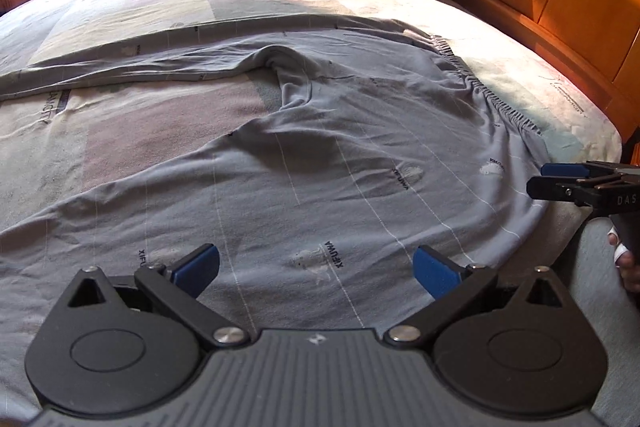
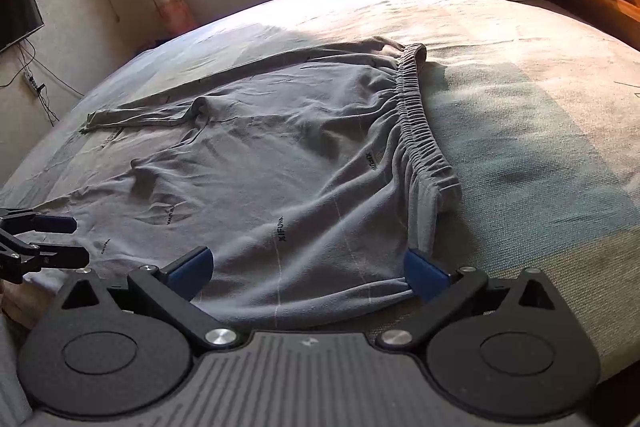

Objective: Fold clothes

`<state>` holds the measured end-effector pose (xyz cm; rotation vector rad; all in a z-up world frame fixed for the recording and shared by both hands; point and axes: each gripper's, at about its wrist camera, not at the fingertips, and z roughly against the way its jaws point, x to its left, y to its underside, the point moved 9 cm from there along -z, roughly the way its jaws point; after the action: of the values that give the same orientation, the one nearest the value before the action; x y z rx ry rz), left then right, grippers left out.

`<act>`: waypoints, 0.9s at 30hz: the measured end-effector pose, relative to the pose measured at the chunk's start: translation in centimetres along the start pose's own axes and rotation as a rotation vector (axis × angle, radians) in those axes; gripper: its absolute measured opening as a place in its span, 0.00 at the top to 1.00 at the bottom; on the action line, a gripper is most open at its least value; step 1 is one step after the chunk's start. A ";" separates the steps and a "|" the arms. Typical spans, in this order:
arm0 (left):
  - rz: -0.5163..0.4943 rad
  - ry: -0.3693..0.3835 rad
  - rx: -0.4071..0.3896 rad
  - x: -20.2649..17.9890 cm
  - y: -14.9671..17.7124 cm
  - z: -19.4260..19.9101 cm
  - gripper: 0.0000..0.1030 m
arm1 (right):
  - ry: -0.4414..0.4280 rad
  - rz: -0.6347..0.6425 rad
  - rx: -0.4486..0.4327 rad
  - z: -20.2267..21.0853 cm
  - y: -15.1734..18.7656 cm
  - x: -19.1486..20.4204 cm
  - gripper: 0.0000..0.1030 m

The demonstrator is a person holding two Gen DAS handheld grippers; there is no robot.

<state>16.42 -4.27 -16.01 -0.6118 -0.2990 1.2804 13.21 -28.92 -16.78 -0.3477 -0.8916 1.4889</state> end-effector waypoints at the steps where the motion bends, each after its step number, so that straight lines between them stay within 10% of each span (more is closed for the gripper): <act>1: 0.015 0.002 0.008 0.1 0.1 0.1 0.01 | 0.003 0.002 0.001 0.0 0.0 0.0 0.00; 27: 0.087 0.013 -0.017 0.7 0.5 2.8 0.01 | 0.008 0.009 0.002 0.2 0.2 0.1 0.00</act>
<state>14.75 -2.83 -14.10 -0.6535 -0.2752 1.3579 12.92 -28.81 -16.80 -0.3563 -0.8835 1.4960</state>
